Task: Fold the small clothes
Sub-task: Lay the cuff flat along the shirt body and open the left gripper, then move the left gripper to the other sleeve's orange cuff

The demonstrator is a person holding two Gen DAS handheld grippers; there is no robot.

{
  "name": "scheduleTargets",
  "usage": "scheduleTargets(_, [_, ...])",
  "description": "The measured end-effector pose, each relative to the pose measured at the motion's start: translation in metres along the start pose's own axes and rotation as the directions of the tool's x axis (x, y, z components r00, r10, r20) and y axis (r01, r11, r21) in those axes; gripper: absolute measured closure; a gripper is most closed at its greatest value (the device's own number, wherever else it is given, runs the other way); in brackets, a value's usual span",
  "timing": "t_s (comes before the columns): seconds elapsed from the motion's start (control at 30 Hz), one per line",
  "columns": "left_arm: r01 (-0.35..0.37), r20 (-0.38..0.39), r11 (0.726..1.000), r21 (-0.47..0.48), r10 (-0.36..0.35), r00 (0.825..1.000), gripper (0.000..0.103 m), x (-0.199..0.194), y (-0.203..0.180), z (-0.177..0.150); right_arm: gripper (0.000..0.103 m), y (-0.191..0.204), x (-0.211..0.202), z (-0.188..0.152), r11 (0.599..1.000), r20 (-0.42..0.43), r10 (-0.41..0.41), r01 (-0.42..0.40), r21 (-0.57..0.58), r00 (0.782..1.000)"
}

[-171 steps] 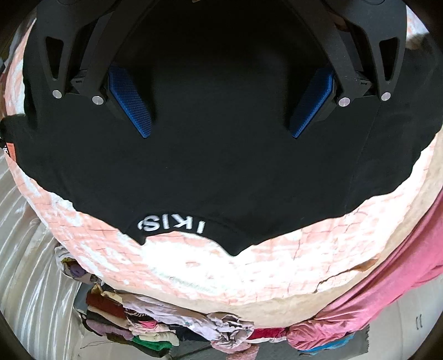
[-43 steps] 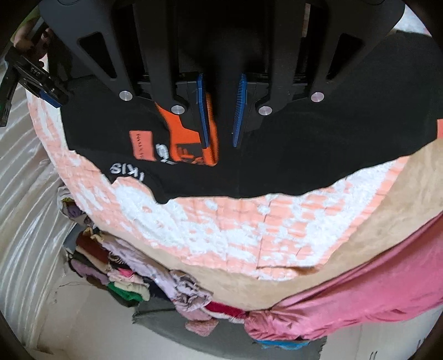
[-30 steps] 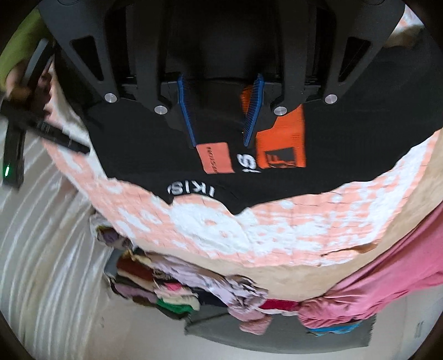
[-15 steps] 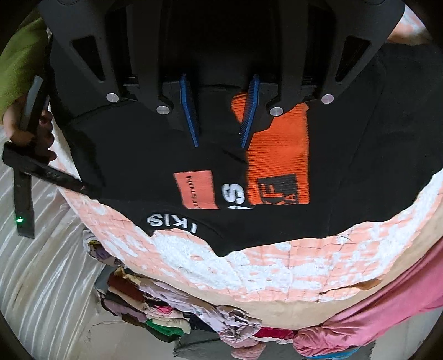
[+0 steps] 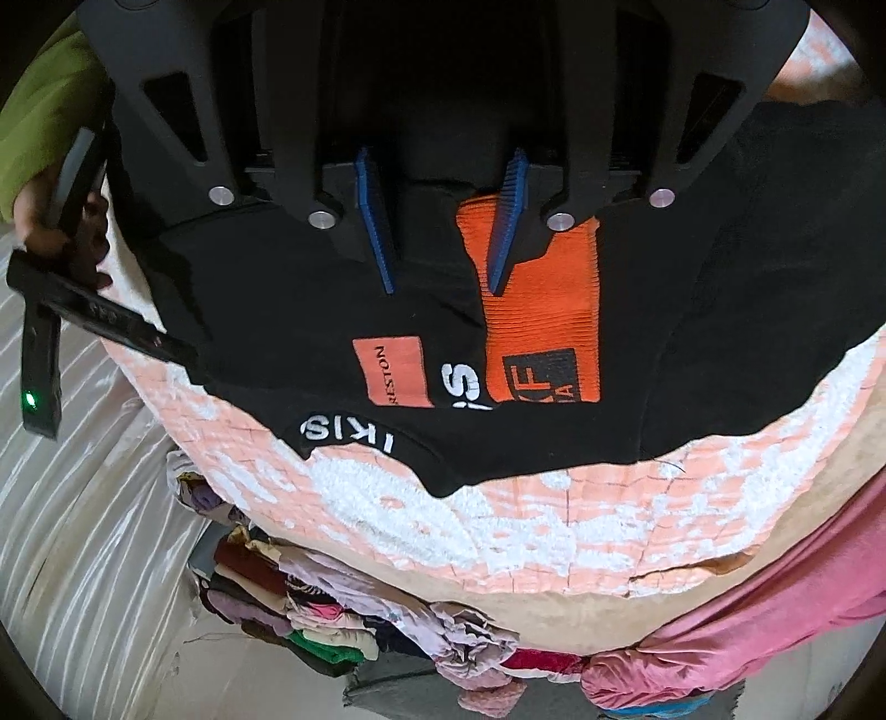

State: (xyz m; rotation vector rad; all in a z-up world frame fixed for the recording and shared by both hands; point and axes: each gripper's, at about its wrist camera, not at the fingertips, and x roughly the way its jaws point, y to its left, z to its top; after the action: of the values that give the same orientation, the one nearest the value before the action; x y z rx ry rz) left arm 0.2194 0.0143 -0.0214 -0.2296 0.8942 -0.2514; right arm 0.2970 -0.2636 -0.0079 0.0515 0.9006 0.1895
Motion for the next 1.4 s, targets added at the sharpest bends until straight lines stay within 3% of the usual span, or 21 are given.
scheduleTargets(0.23, [0.008,0.017,0.999,0.044,-0.008,1.000,0.074,-0.014,-0.016,-0.003,0.040,0.009,-0.027,-0.027,0.998,0.018,0.060,-0.060,0.003,0.998])
scheduleTargets(0.43, [-0.003,-0.016,0.997,0.080,0.004,1.000,0.074,-0.005,-0.023,-0.011,0.041,0.019,-0.035,-0.049,0.996,0.002,0.089,-0.089,-0.012,0.996])
scheduleTargets(0.8, [0.003,-0.013,0.997,0.077,-0.002,1.000,0.074,-0.006,-0.018,-0.017,0.042,0.021,-0.024,-0.067,0.998,-0.035,0.062,-0.063,-0.009,0.997])
scheduleTargets(1.0, [-0.001,-0.002,0.998,0.060,0.001,1.000,0.069,-0.016,-0.013,-0.019,0.041,0.017,-0.035,-0.066,0.997,-0.008,0.077,-0.077,0.018,0.997])
scheduleTargets(1.13, [-0.007,0.018,0.999,0.052,0.006,1.000,0.058,-0.024,-0.010,-0.019,0.040,0.016,-0.043,-0.068,0.996,0.003,0.082,-0.082,0.029,0.997])
scheduleTargets(1.27, [-0.014,0.038,0.999,0.039,0.012,0.999,0.056,-0.035,-0.005,-0.021,0.030,0.016,-0.050,-0.070,0.994,0.018,0.096,-0.097,0.047,0.995])
scheduleTargets(1.4, [-0.030,0.047,0.999,0.040,0.028,0.999,0.044,-0.042,-0.002,-0.024,0.027,0.017,-0.056,-0.071,0.993,0.027,0.103,-0.104,0.056,0.994])
